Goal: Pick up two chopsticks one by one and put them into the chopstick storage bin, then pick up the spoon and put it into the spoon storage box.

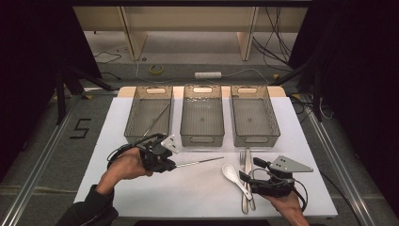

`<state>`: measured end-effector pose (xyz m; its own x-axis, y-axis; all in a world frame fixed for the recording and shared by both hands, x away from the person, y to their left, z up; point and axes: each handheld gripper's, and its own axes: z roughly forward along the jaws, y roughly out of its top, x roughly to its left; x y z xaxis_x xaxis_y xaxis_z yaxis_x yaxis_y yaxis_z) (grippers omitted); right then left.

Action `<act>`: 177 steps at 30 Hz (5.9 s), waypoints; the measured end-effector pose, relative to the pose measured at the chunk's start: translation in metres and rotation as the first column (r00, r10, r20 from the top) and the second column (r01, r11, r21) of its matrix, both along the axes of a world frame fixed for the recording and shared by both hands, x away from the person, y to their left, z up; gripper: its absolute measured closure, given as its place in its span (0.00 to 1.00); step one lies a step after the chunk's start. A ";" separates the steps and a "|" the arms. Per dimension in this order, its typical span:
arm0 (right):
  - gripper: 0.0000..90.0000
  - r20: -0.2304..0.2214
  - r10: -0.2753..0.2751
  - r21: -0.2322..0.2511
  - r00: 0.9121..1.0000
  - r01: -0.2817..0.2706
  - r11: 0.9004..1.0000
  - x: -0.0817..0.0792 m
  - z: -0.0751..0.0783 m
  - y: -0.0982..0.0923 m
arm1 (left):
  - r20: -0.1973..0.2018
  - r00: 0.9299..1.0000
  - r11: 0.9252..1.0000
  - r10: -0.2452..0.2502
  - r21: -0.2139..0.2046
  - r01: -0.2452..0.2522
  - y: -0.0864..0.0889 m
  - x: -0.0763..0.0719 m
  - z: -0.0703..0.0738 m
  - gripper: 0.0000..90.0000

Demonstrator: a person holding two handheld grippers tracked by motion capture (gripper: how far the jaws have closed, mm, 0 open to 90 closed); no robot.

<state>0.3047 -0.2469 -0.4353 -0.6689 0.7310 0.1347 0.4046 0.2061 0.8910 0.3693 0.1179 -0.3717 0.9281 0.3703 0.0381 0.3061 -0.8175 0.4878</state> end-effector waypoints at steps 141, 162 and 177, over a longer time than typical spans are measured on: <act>0.45 -0.348 0.055 -0.400 0.936 -0.201 0.894 0.031 -0.014 0.040 | 0.012 0.873 0.755 0.487 -0.508 -0.415 0.056 -0.030 -0.048 0.18; 0.56 -0.395 0.047 -0.457 0.917 -0.240 0.857 0.036 -0.025 0.053 | 0.036 0.887 0.780 0.461 -0.494 -0.386 0.050 -0.041 -0.052 0.17; 0.61 -0.406 0.031 -0.498 0.913 -0.250 0.830 0.041 -0.028 0.059 | 0.041 0.893 0.790 0.448 -0.487 -0.373 0.047 -0.042 -0.053 0.17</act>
